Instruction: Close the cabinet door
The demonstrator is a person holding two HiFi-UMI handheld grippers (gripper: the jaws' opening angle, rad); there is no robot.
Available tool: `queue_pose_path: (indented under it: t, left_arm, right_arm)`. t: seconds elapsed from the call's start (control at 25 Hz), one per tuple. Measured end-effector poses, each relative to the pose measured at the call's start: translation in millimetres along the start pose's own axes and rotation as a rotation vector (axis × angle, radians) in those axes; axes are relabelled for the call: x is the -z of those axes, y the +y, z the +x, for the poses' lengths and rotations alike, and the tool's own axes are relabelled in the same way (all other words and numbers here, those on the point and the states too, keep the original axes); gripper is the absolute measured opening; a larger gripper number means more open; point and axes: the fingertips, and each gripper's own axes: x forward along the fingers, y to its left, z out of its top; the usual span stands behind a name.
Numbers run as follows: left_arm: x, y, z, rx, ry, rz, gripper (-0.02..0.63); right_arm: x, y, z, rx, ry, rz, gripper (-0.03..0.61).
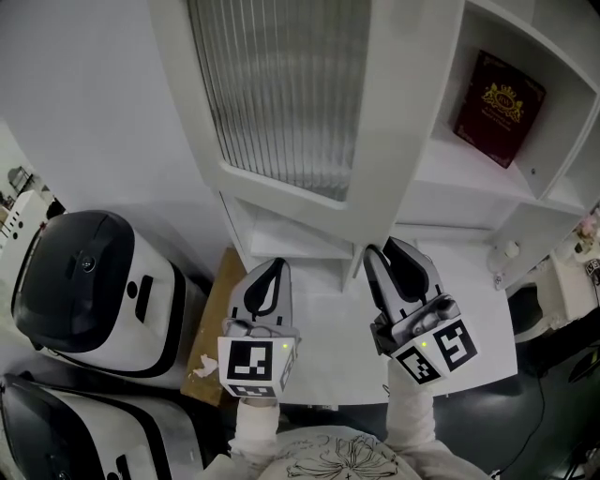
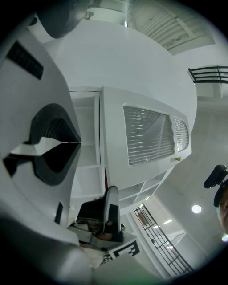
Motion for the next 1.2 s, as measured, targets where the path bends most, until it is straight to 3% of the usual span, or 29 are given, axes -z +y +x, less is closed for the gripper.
queue_pose_path:
  t: [1.2]
  left_arm:
    - [4,-7,45,-0.050,0.018,0.021,0.005]
  right_arm:
    - [7,-48,27,-0.068,-0.020,0.042,0.091]
